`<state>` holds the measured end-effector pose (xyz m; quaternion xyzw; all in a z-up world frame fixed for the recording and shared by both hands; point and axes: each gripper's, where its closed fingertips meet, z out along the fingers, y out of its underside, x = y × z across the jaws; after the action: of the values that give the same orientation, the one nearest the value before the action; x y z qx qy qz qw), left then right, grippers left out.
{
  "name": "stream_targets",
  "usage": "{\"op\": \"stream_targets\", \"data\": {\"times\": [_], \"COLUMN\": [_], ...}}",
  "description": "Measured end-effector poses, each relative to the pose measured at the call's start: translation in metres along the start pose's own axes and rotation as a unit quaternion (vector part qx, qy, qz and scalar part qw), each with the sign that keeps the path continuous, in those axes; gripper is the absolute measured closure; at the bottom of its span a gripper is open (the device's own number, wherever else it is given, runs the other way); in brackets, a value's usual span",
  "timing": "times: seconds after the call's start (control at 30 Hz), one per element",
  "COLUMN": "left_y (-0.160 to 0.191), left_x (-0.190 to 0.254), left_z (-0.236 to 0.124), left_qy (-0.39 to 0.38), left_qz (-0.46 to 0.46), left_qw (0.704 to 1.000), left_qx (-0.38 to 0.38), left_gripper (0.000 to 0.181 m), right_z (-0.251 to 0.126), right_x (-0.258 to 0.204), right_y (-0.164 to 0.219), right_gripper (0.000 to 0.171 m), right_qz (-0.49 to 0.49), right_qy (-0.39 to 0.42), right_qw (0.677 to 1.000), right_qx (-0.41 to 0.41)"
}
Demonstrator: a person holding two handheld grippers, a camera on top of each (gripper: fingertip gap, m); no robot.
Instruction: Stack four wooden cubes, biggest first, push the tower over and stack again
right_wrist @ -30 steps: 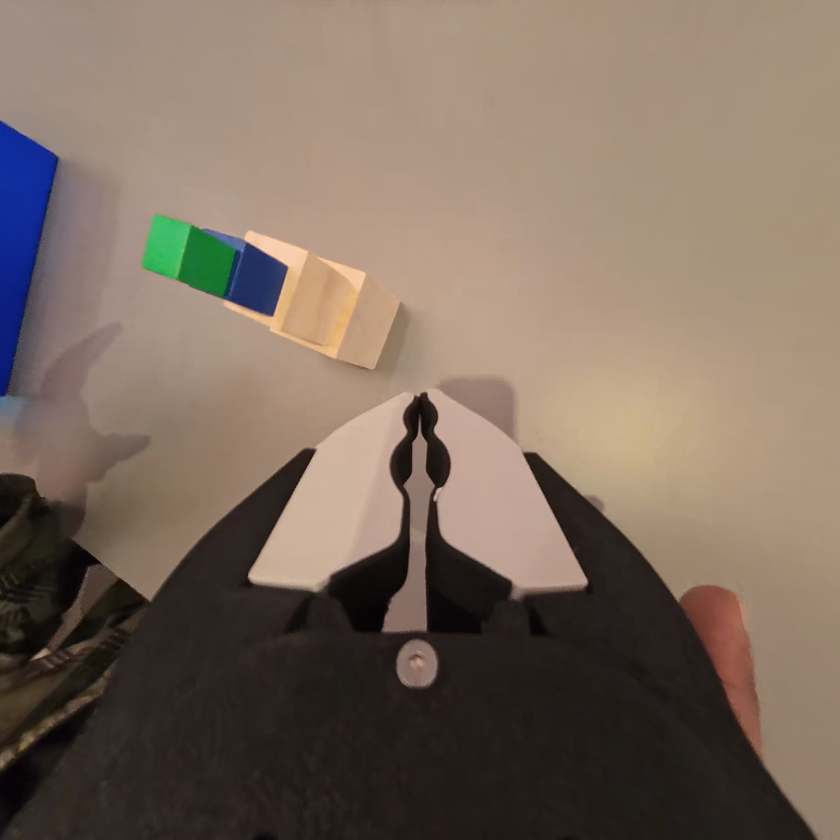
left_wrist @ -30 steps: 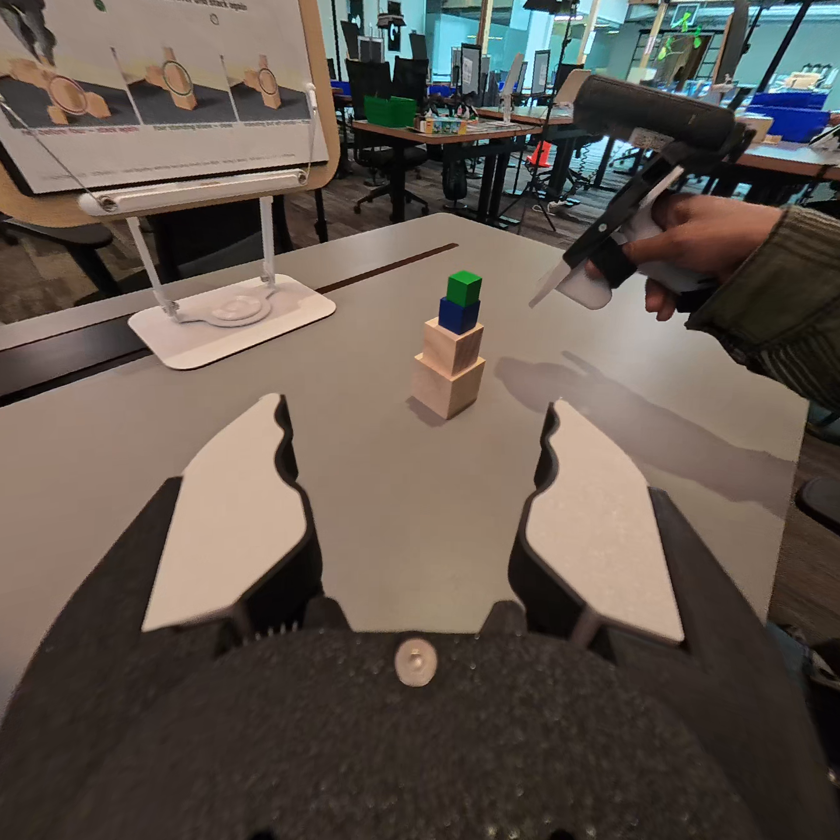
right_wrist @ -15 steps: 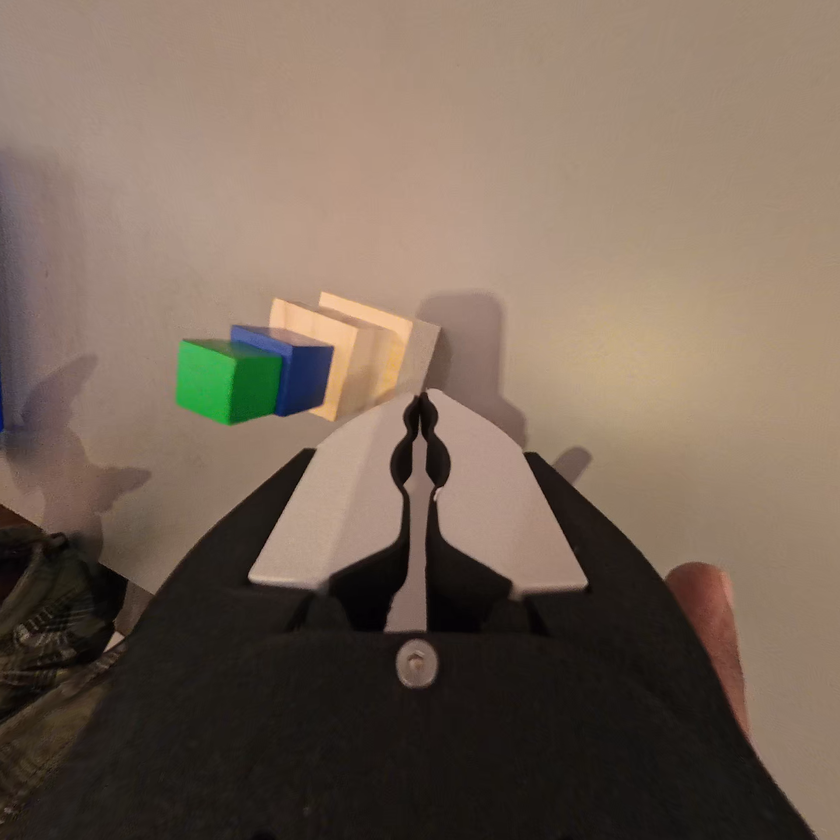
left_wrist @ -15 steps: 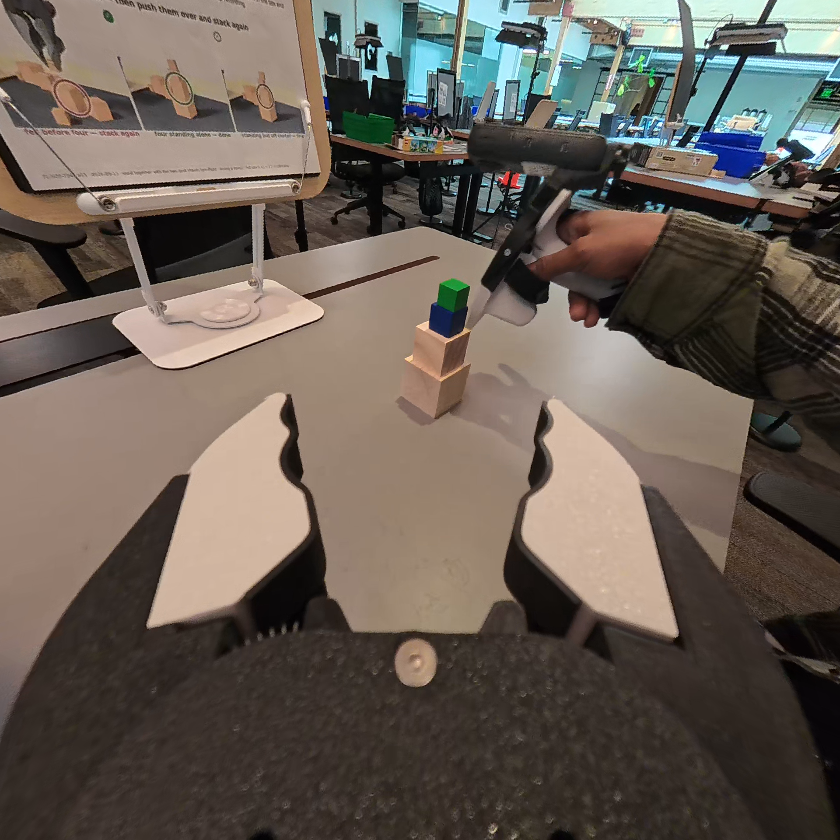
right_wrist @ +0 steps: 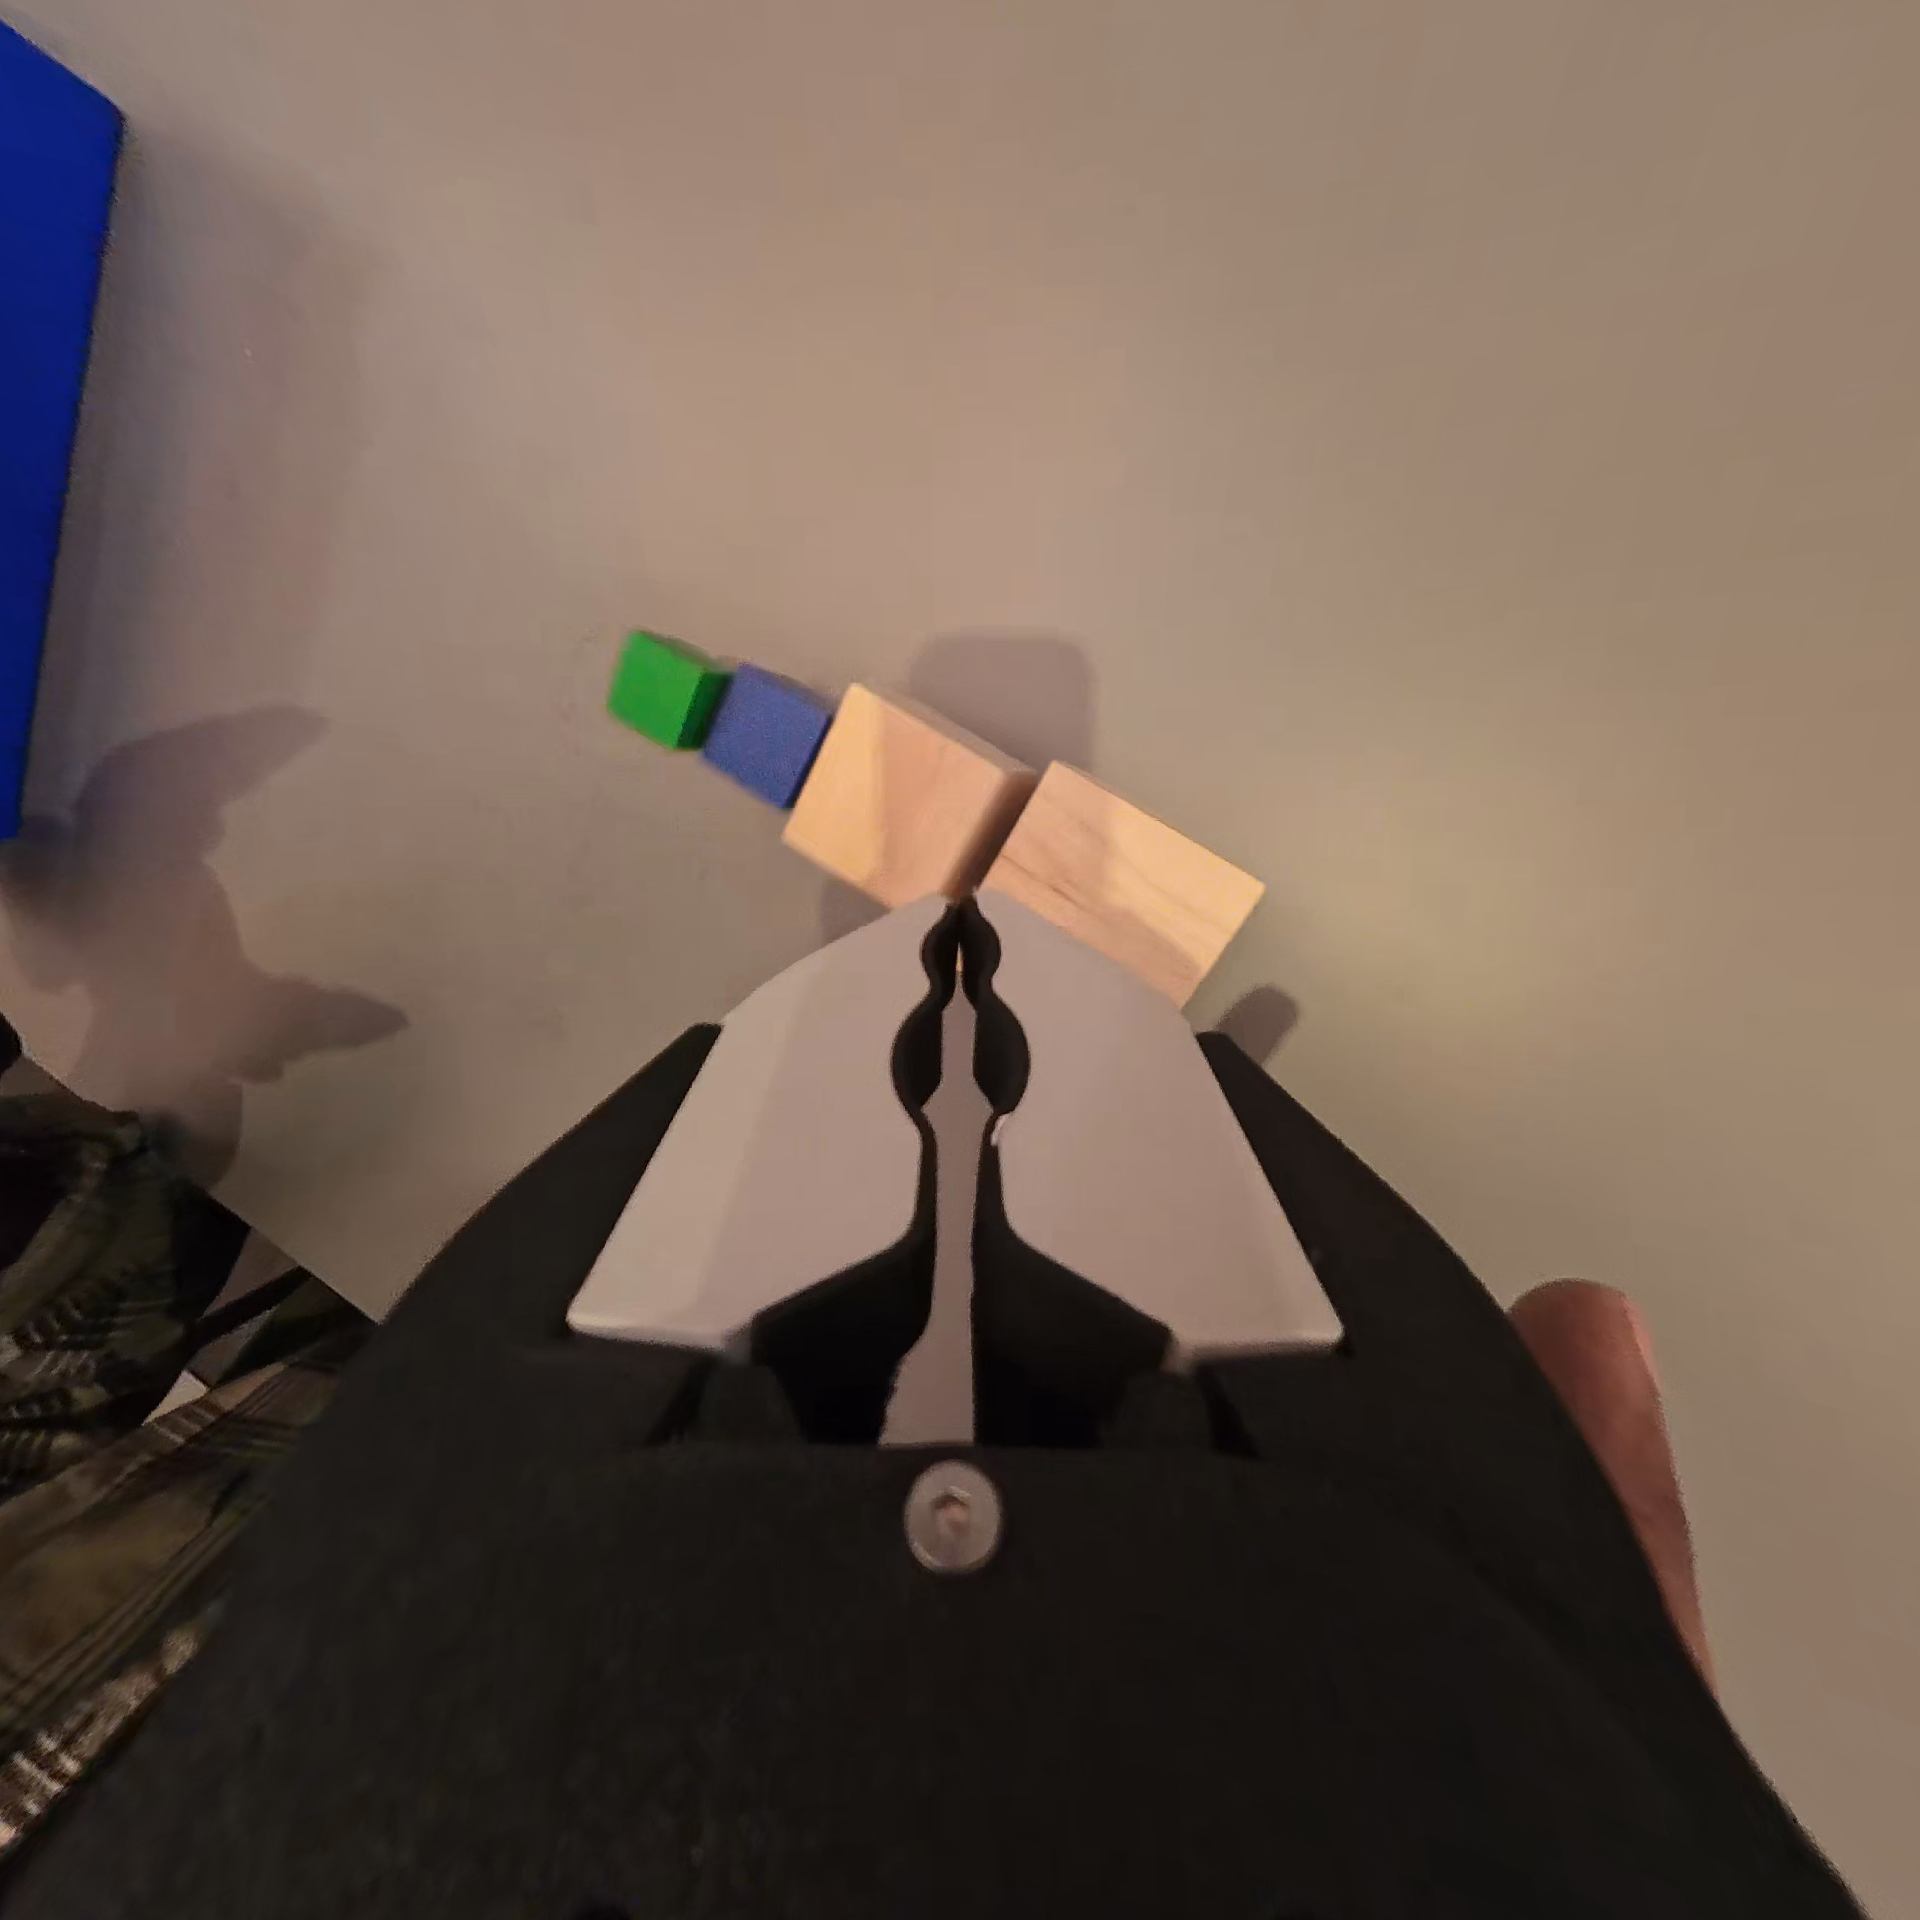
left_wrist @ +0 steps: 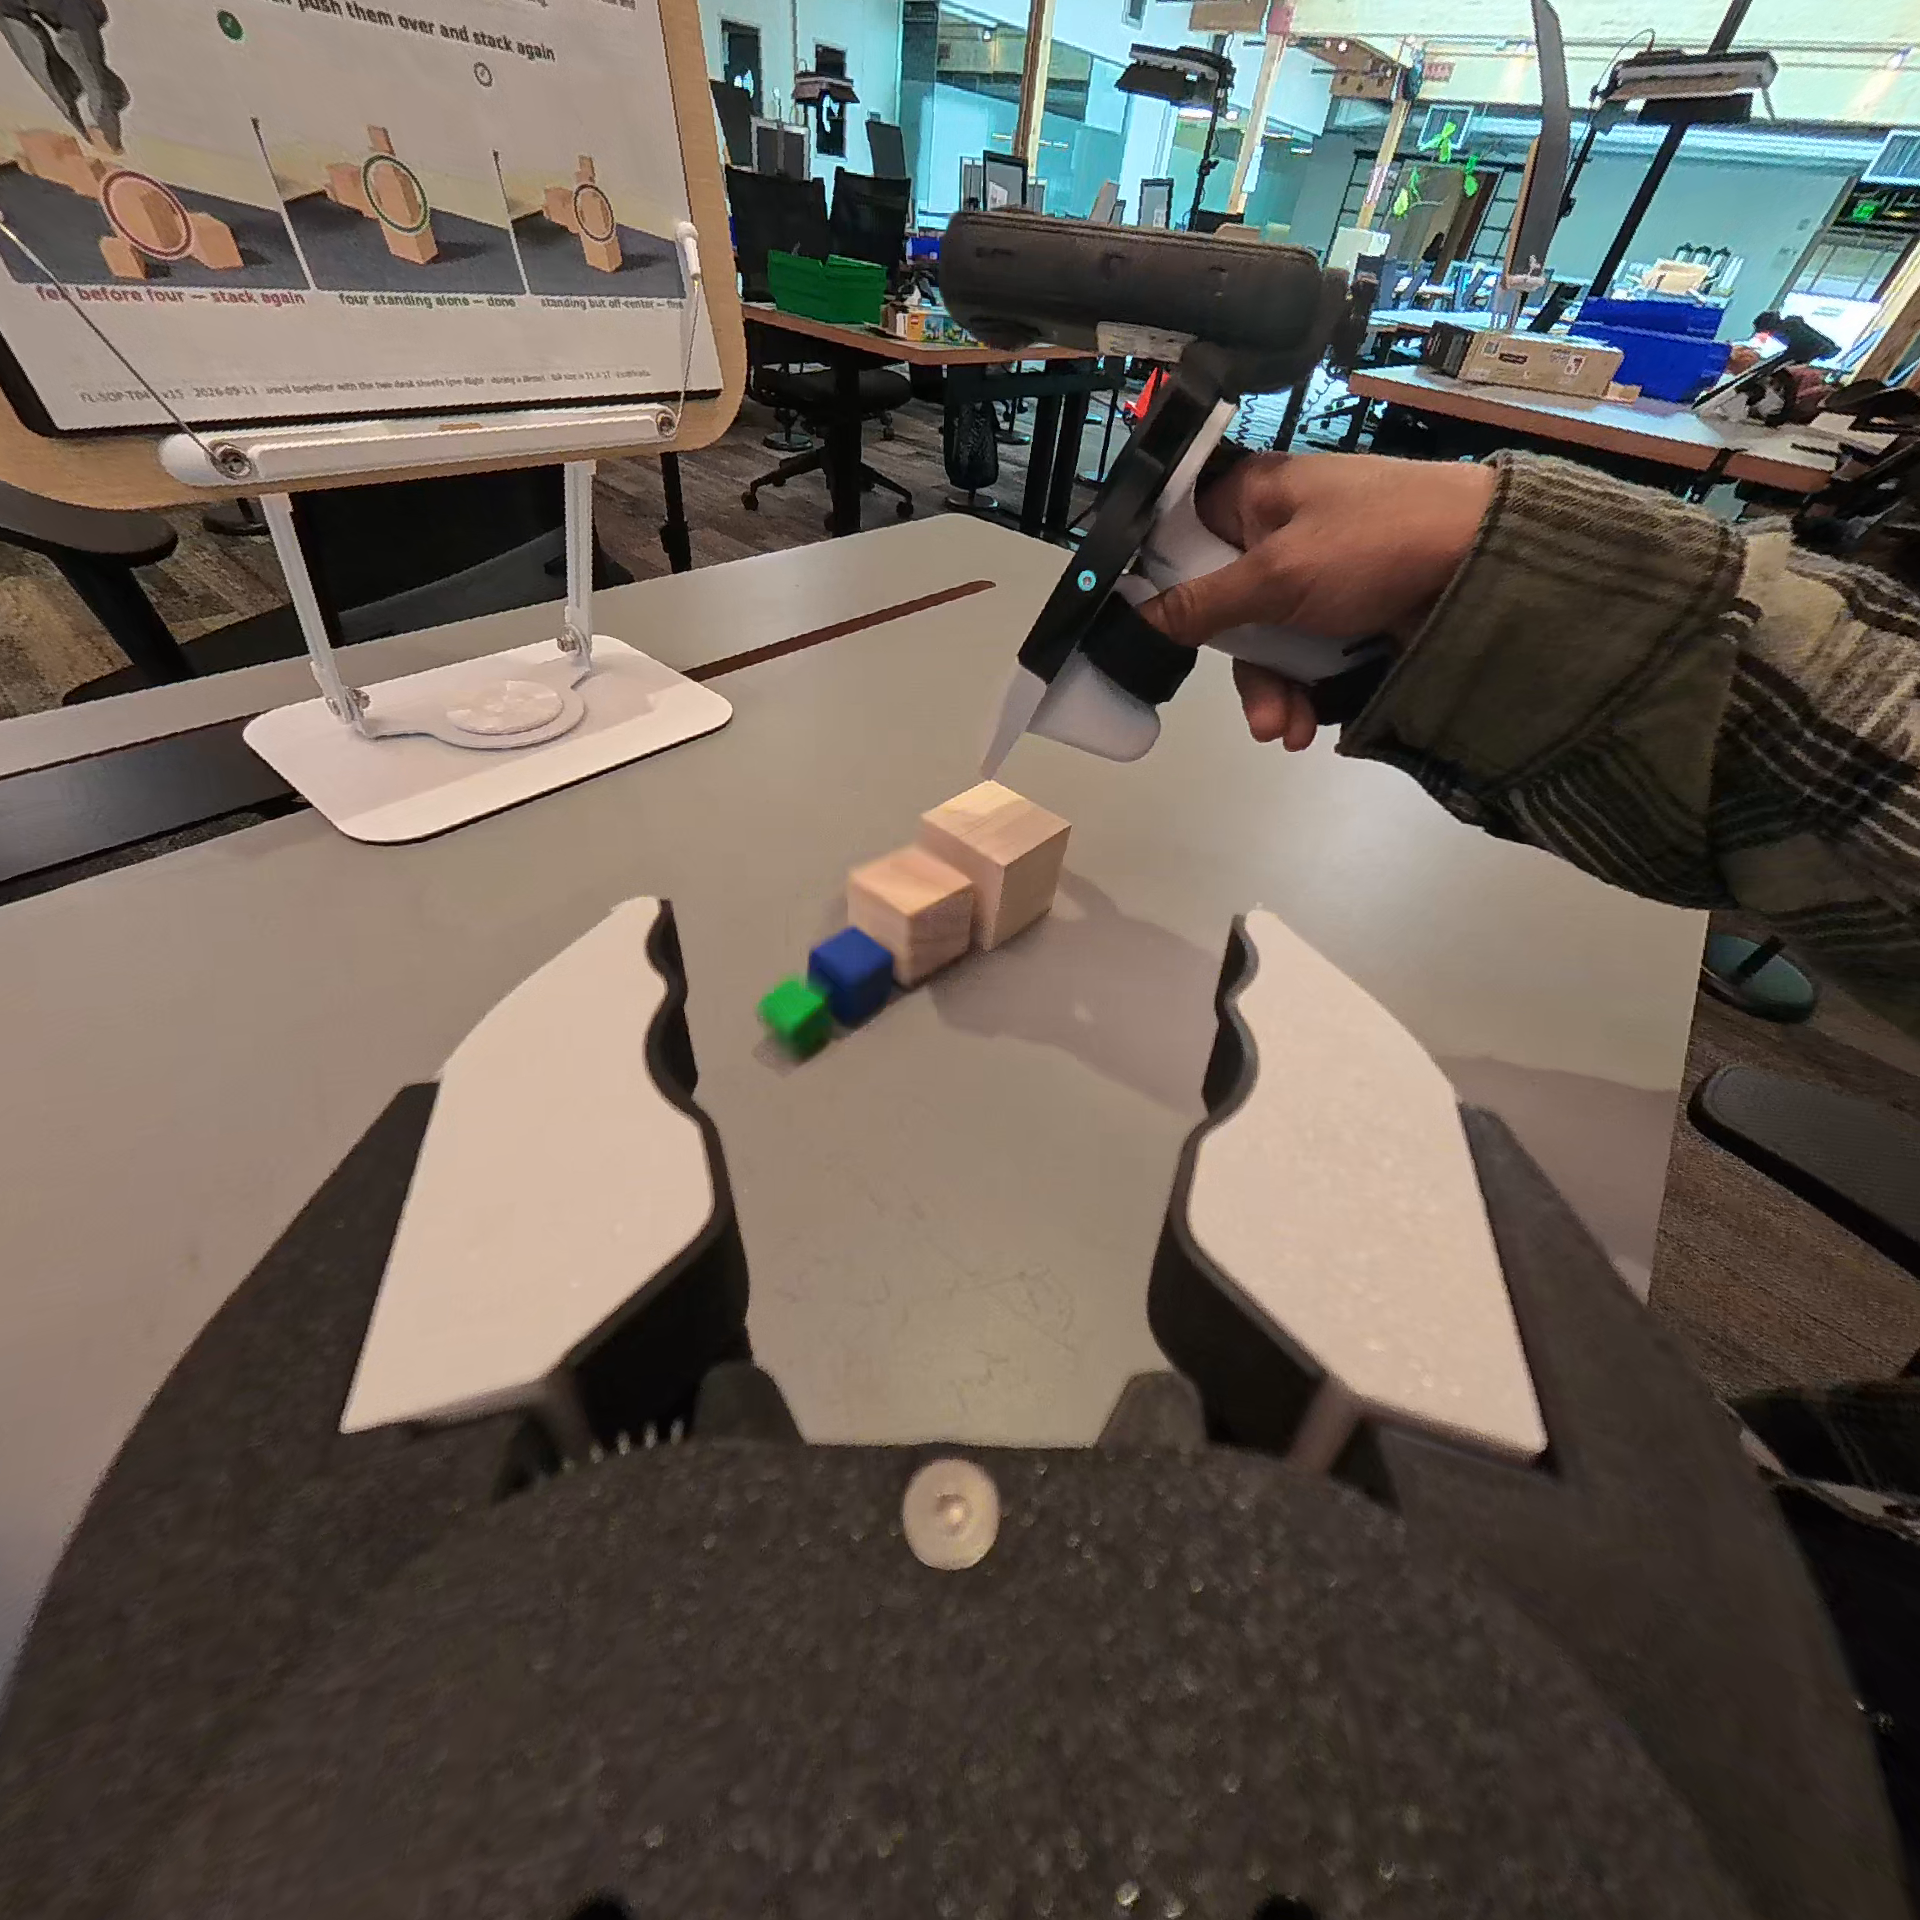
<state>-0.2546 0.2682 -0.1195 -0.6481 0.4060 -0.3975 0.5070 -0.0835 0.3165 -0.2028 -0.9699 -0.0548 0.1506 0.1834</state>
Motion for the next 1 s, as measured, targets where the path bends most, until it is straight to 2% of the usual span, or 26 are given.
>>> {"op": "stream_targets", "data": {"times": [0.47,0.63,0.8,0.9,0.97,1.0], "left_y": [0.007,0.013,0.027,0.041,0.047,0.047], "left_x": [0.000,0.002,0.007,0.012,0.014,0.014], "left_z": [0.005,0.009,0.019,0.028,0.035,0.040], "left_qy": [0.010,0.017,0.027,0.037,0.043,0.047], "left_qz": [0.003,0.004,0.024,0.061,0.084,0.096], "left_qw": [1.000,1.000,0.998,0.994,0.990,0.989], "left_qx": [-0.013,-0.021,-0.045,-0.080,-0.101,-0.105], "left_gripper": [0.085,0.085,0.085,0.087,0.087,0.088], "right_z": [-0.013,-0.038,-0.066,-0.081,-0.084,-0.083], "right_x": [0.002,0.006,0.007,0.004,0.002,0.002], "right_y": [0.006,0.019,0.046,0.066,0.083,0.092], "right_gripper": [0.171,0.171,0.171,0.145,0.110,0.099], "right_qz": [-0.020,-0.044,-0.096,-0.169,-0.218,-0.235], "right_qy": [-0.001,-0.017,-0.060,-0.087,-0.098,-0.102], "right_qw": [1.000,0.996,0.978,0.949,0.930,0.925], "right_qx": [0.024,0.080,0.177,0.251,0.278,0.282]}}
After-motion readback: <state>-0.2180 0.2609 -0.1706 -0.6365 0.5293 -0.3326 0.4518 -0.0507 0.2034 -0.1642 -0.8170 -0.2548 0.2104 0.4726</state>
